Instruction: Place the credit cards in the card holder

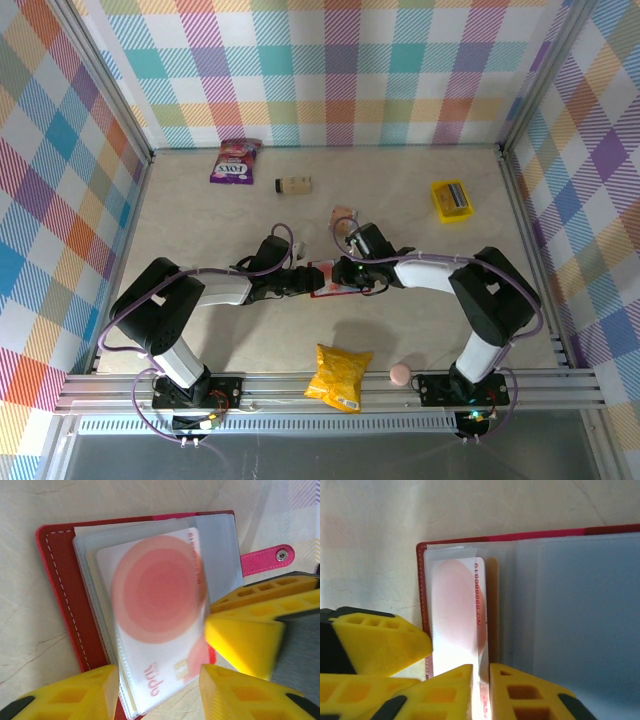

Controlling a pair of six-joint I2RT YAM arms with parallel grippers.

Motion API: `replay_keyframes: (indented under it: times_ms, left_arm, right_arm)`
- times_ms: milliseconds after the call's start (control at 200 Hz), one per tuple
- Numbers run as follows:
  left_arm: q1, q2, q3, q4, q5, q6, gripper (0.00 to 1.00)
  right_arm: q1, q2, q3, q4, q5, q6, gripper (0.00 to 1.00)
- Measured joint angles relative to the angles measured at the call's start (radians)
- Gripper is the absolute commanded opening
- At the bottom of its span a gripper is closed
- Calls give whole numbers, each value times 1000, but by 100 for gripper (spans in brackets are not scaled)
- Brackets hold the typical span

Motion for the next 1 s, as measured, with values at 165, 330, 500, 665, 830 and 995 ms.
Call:
replay_keyframes:
  times_ms: [165, 330, 500, 665, 830, 995]
  left_arm:
    - [0, -16, -5, -2, -8, 1, 46]
    - [0, -46, -14, -9, -16, 2, 45]
    - [0, -84, -20, -46, -52, 8, 37]
    - [0, -100, -21, -84, -98, 20, 35]
    - [1, -100, -27, -90, -98, 23, 35]
    - [1, -98, -31, -87, -94, 23, 35]
  right_arm:
    - [-7, -97, -31, -27, 26, -1, 26]
    - [-8, -130, -37, -54, 56, -9, 25]
    - [13, -82, 28, -161, 112, -55, 22]
    - [31, -16, 124, -223, 154, -88, 23]
    - [33, 46, 182, -251, 157, -109, 27]
    - [33, 85, 203, -266, 152, -109, 30]
